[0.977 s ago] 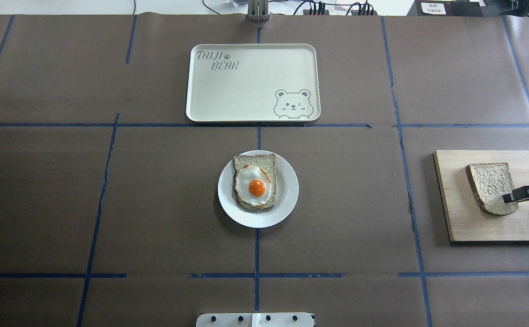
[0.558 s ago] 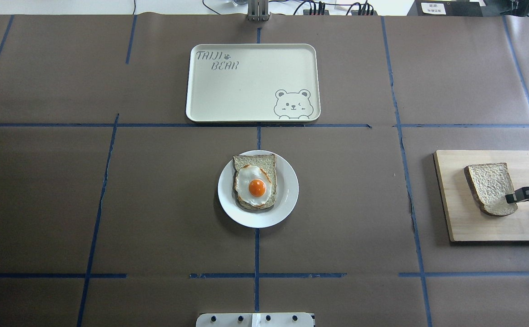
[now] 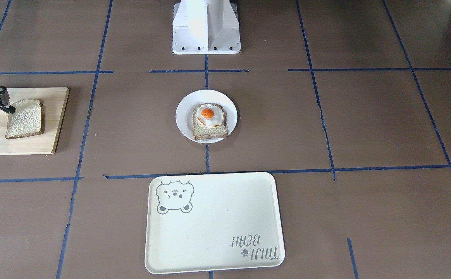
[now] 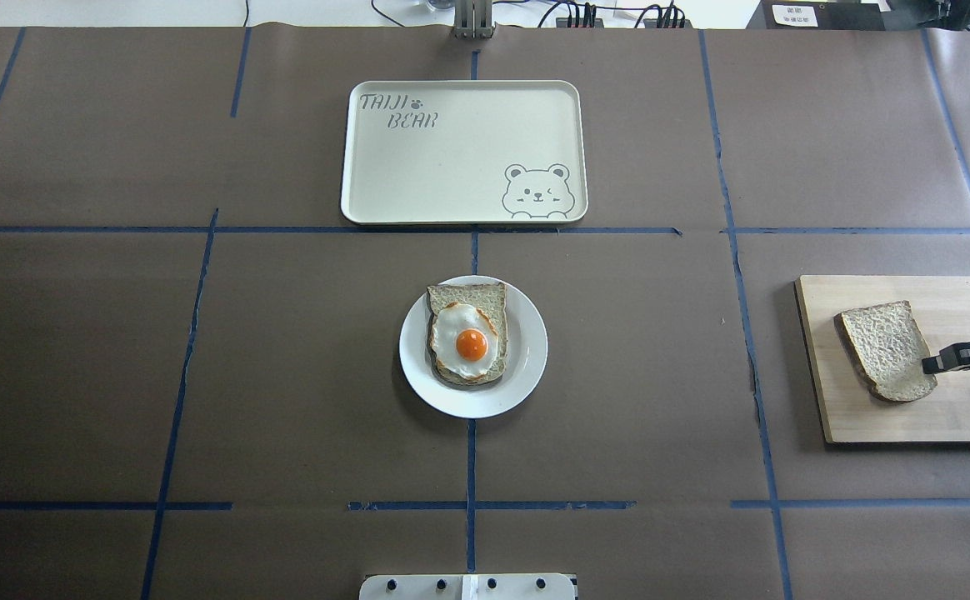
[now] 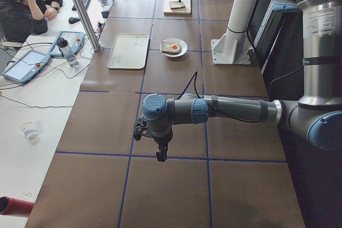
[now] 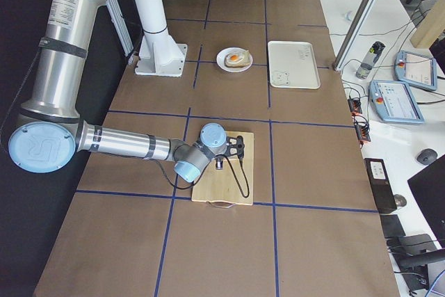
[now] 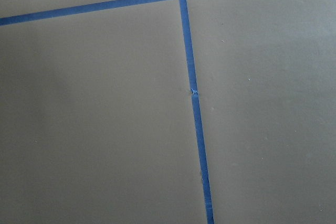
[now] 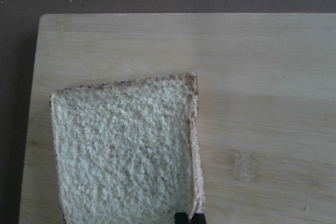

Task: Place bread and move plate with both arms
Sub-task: 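Lift the bread slice with the right gripper and carry it over the plate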

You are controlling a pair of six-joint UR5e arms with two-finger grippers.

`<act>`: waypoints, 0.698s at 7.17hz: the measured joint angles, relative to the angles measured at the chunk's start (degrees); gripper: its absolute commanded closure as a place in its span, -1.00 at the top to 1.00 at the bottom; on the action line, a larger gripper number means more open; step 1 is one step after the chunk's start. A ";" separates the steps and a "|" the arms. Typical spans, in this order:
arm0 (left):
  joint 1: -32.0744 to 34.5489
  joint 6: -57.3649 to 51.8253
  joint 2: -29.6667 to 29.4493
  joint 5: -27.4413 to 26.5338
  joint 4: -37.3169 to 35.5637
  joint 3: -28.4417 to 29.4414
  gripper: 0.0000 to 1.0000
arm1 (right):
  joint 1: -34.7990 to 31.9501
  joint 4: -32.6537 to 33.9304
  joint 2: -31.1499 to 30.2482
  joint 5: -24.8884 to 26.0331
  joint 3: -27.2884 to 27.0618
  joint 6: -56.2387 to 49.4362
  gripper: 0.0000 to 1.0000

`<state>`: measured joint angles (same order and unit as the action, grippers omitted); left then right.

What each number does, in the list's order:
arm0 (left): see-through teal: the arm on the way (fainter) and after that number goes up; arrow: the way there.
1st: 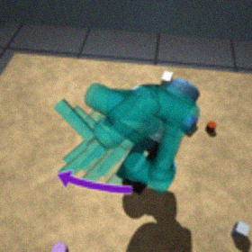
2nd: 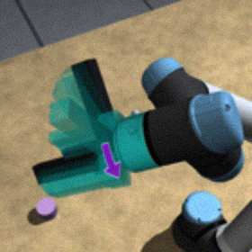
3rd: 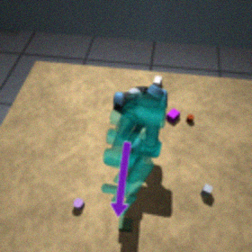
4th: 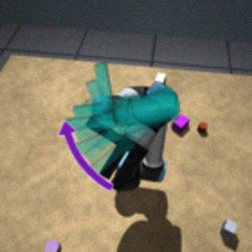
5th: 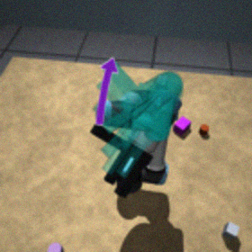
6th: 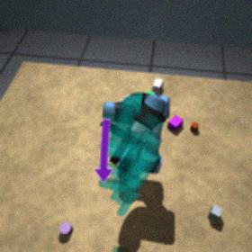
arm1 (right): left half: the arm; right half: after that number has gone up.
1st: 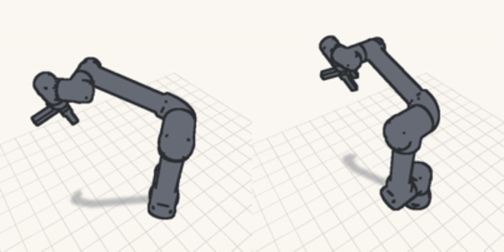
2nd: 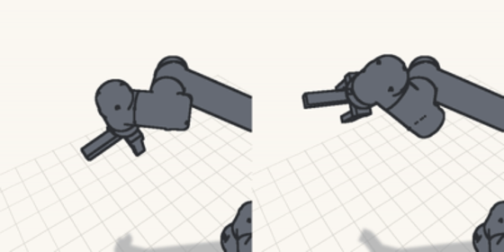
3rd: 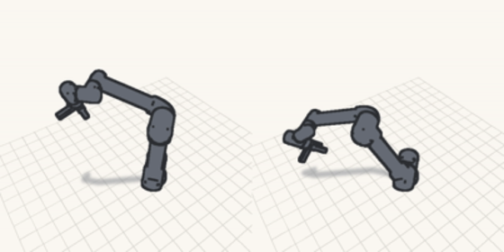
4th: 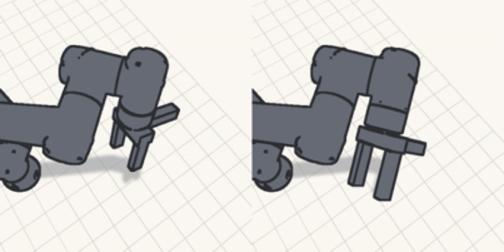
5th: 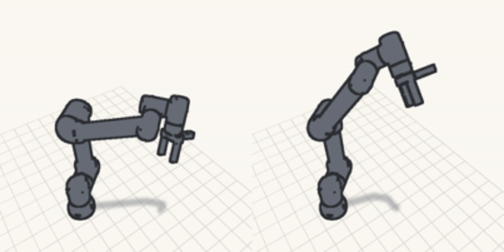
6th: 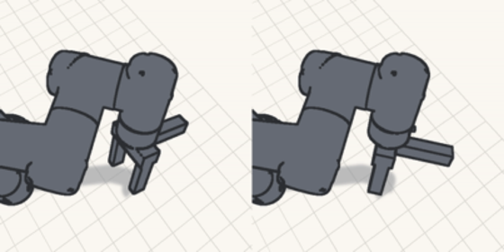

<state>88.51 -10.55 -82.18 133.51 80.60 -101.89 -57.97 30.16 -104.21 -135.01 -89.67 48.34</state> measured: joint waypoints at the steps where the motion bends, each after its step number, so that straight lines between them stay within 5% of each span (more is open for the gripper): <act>1: 0.00 0.00 -0.02 0.00 0.02 -0.02 1.00 | -1.18 0.02 0.60 -2.60 -0.50 0.08 -1.00; 5: 0.00 0.00 -0.24 0.00 0.09 -0.06 1.00 | -5.11 0.24 6.98 -10.10 -1.09 1.70 -1.00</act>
<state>88.51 -10.55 -82.42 133.51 80.68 -101.95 -63.08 30.41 -97.23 -145.11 -90.76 50.03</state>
